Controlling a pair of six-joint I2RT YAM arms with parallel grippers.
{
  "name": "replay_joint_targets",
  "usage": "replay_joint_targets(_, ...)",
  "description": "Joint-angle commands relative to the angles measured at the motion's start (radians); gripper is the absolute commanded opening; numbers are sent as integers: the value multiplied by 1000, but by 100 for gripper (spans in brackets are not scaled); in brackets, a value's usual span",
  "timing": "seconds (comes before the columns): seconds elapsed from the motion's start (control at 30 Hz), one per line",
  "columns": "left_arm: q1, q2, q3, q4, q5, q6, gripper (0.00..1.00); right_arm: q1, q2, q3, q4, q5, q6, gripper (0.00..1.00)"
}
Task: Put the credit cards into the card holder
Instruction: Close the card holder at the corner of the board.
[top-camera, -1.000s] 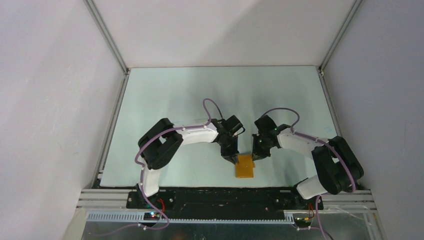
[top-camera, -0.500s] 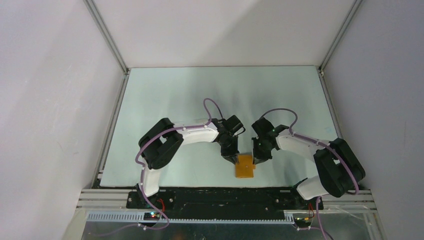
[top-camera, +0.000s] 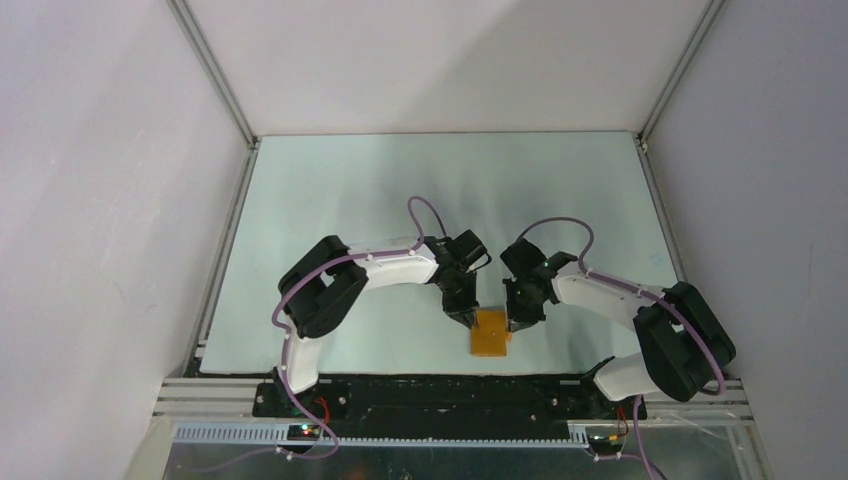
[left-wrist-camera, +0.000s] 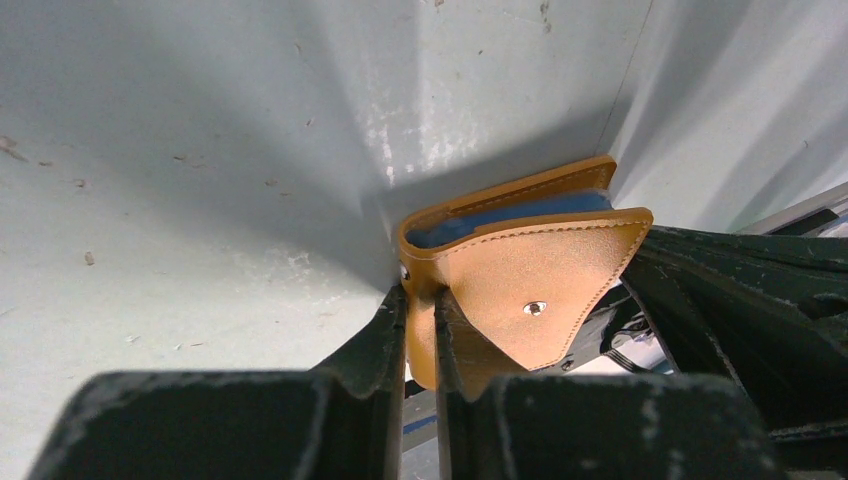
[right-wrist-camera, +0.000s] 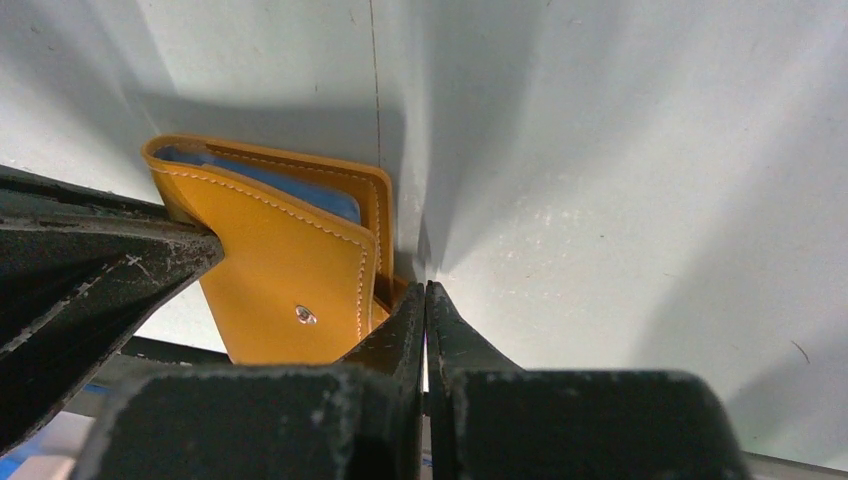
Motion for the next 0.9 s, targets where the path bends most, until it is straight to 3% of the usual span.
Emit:
replay_joint_targets(0.0, -28, 131, -64, -19, -189, 37, 0, 25, -31, 4, -116, 12, -2, 0)
replay_joint_targets(0.67, -28, 141, -60, -19, -177, 39, 0, 73, -130, 2, -138, -151, -13, 0)
replay_joint_targets(0.87, -27, 143, -61, -19, -176, 39, 0, 61, -112, -2, -161, -65, 32, 1)
